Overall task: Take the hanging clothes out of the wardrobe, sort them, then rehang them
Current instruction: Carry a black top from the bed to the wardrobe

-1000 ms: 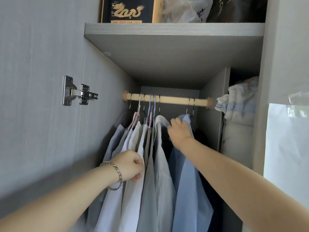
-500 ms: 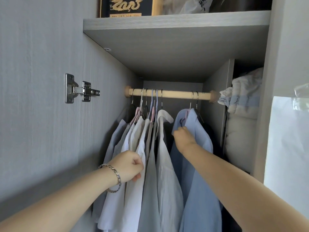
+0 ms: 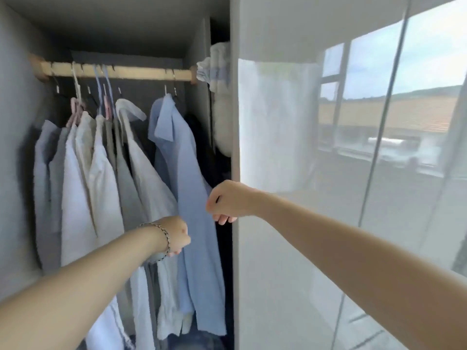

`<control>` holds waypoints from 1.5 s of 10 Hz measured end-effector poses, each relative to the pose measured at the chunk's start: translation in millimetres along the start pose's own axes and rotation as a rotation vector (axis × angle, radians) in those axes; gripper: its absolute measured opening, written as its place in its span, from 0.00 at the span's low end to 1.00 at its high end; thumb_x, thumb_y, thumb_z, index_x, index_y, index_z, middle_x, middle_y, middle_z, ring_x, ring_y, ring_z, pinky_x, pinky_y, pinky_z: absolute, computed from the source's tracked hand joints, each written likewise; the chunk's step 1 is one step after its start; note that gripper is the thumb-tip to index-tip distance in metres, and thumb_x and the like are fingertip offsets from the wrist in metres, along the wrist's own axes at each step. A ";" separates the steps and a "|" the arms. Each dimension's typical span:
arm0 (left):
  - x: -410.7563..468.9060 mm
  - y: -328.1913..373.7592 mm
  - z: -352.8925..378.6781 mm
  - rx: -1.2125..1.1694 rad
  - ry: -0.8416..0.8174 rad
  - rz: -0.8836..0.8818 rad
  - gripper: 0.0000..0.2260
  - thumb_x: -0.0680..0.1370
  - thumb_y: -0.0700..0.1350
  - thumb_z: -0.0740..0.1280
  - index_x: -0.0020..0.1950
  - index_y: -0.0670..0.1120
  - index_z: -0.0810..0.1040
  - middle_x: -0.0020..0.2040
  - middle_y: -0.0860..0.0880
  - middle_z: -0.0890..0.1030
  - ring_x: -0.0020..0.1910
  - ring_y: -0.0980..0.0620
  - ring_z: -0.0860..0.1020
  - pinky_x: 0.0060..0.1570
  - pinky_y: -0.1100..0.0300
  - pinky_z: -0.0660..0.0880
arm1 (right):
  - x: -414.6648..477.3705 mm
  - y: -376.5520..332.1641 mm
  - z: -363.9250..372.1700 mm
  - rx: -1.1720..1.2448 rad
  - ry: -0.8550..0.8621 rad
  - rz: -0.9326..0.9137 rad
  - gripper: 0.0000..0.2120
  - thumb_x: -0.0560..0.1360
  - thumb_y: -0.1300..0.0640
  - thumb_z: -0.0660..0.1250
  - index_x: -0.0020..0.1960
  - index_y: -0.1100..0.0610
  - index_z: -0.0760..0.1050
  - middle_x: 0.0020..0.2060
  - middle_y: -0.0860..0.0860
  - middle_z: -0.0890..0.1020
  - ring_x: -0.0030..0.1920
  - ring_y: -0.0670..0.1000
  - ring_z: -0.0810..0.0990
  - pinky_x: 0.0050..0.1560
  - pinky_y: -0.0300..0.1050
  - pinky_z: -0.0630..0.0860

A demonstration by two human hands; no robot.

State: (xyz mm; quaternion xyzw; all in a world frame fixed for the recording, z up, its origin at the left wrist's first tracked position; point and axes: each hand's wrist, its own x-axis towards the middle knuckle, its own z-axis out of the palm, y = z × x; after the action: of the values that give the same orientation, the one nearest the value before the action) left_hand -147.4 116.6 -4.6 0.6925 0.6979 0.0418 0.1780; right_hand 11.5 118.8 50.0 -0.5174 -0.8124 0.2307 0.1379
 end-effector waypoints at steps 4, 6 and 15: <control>-115.4 241.4 239.9 0.246 -0.178 0.724 0.06 0.77 0.46 0.59 0.50 0.49 0.75 0.51 0.48 0.80 0.52 0.46 0.78 0.51 0.59 0.73 | -376.9 220.3 84.4 -0.077 0.086 0.867 0.14 0.78 0.61 0.58 0.60 0.61 0.76 0.58 0.57 0.78 0.57 0.57 0.77 0.51 0.42 0.72; -243.6 370.6 366.3 0.292 -0.391 1.071 0.10 0.77 0.45 0.59 0.54 0.47 0.77 0.54 0.48 0.80 0.54 0.46 0.77 0.50 0.60 0.72 | -603.9 278.0 140.7 -0.039 0.092 1.311 0.15 0.78 0.61 0.56 0.60 0.60 0.76 0.58 0.57 0.78 0.58 0.58 0.77 0.55 0.45 0.74; -699.9 788.9 911.7 0.369 -0.703 1.564 0.11 0.78 0.44 0.55 0.57 0.52 0.74 0.53 0.53 0.79 0.45 0.50 0.73 0.45 0.61 0.70 | -1325.2 527.8 397.7 0.788 0.952 2.376 0.10 0.73 0.62 0.61 0.52 0.56 0.77 0.50 0.55 0.79 0.55 0.57 0.77 0.52 0.40 0.71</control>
State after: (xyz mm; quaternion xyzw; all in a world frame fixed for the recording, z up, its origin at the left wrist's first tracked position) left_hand 867.0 -712.3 -481.5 0.9629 -0.0766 -0.1776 0.1882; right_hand 802.9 -983.0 -543.9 -0.8606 0.3741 0.2257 0.2618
